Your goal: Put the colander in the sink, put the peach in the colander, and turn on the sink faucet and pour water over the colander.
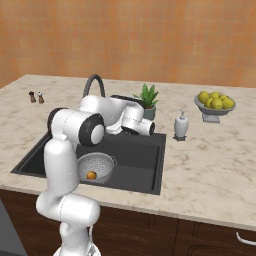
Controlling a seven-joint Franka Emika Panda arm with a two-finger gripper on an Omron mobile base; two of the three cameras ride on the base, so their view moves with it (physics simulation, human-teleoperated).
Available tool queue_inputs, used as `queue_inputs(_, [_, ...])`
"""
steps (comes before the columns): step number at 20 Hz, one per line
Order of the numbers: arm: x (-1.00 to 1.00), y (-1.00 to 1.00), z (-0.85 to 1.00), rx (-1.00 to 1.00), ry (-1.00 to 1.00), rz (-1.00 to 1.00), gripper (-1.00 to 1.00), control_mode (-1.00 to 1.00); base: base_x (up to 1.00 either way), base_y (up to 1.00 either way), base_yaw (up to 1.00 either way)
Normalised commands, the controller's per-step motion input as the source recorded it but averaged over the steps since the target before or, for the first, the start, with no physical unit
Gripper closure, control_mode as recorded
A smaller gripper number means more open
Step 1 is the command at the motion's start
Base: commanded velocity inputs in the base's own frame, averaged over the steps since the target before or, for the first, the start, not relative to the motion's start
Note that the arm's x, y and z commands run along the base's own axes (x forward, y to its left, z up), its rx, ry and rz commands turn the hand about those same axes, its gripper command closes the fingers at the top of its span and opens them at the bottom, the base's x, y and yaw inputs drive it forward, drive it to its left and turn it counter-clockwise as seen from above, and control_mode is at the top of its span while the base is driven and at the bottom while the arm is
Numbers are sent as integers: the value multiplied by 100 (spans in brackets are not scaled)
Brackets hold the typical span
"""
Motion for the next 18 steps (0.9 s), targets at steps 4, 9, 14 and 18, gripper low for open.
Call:
queue_inputs(4, [26, 0, -8, 0, 0, 8, -100, -100, 0, 0, 0])
queue_inputs(9, [25, 0, -11, 0, 0, 8, -100, -100, 0, 0, 0])
queue_inputs(14, [19, 4, -15, 0, 0, 6, -100, -100, 0, 0, 0])
queue_inputs(18, [19, 10, -15, 0, 0, 2, -100, -100, 0, 0, 0])
